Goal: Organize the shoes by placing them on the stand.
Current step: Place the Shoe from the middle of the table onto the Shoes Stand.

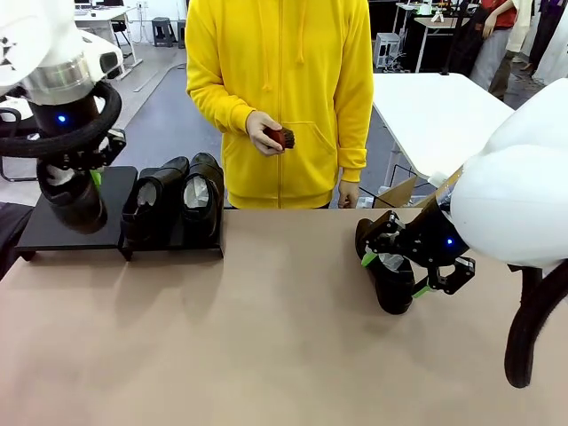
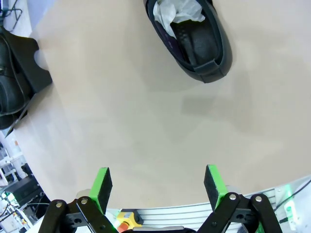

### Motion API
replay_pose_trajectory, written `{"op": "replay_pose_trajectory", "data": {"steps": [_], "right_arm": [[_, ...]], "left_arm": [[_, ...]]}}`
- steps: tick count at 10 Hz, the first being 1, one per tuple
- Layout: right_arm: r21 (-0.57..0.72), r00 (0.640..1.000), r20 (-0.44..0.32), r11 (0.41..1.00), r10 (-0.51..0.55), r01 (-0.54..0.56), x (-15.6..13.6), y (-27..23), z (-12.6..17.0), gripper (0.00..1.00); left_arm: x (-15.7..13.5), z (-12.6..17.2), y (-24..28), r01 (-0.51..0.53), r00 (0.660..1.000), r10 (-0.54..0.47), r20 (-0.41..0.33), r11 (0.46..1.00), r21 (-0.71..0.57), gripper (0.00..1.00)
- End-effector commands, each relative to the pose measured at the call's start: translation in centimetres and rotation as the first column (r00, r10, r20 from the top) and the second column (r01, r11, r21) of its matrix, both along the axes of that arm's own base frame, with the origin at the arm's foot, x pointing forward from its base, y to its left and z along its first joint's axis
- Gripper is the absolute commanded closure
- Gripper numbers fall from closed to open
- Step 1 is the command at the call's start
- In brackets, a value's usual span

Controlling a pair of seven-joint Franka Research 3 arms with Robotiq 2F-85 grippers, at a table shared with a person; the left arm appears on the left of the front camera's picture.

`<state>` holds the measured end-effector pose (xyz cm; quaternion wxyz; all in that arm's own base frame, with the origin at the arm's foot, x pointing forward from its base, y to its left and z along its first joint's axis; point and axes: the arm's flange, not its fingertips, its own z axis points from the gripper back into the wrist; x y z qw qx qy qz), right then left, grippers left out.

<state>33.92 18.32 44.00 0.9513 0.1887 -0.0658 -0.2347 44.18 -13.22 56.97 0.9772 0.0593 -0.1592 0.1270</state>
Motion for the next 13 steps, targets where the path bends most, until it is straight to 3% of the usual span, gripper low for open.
{"op": "replay_pose_trajectory", "data": {"steps": [1,2,3,4,5,6,8,13], "right_arm": [[-0.003,1.0,0.003,1.0,0.022,-0.022,0.3,-0.2,0.1,0.0],[-0.003,1.0,0.003,1.0,0.022,-0.022,0.3,-0.2,0.1,0.0],[-0.003,1.0,0.003,1.0,0.022,-0.022,0.3,-0.2,0.1,0.0],[-0.003,1.0,0.003,1.0,0.022,-0.022,0.3,-0.2,0.1,0.0],[-0.003,1.0,0.003,1.0,0.022,-0.022,0.3,-0.2,0.1,0.0],[-0.003,1.0,0.003,1.0,0.022,-0.022,0.3,-0.2,0.1,0.0],[-0.003,1.0,0.003,1.0,0.022,-0.022,0.3,-0.2,0.1,0.0],[-0.003,1.0,0.003,1.0,0.022,-0.022,0.3,-0.2,0.1,0.0]], "left_arm": [[0.0,0.7,0.7,-0.017,1.0,0.018,0.014,1.0,-0.006,1.0],[1.0,-1.3,0.0,0.102,0.992,-0.103,-0.074,0.995,-0.012,1.0],[2.0,-2.8,1.2,0.193,0.977,-0.186,-0.108,0.979,0.062,1.0],[2.9,-3.0,3.8,0.233,0.971,-0.221,-0.094,0.961,0.147,1.0],[3.7,-2.9,5.9,0.298,0.951,-0.286,-0.119,0.949,0.1,1.0],[4.6,-3.2,7.9,0.283,0.957,-0.26,-0.127,0.932,0.226,1.0],[5.5,-3.6,10.5,0.279,0.96,-0.254,-0.12,0.915,0.293,1.0],[8.4,-11.2,13.6,0.137,0.991,-0.129,-0.047,0.949,0.285,1.0]]}}
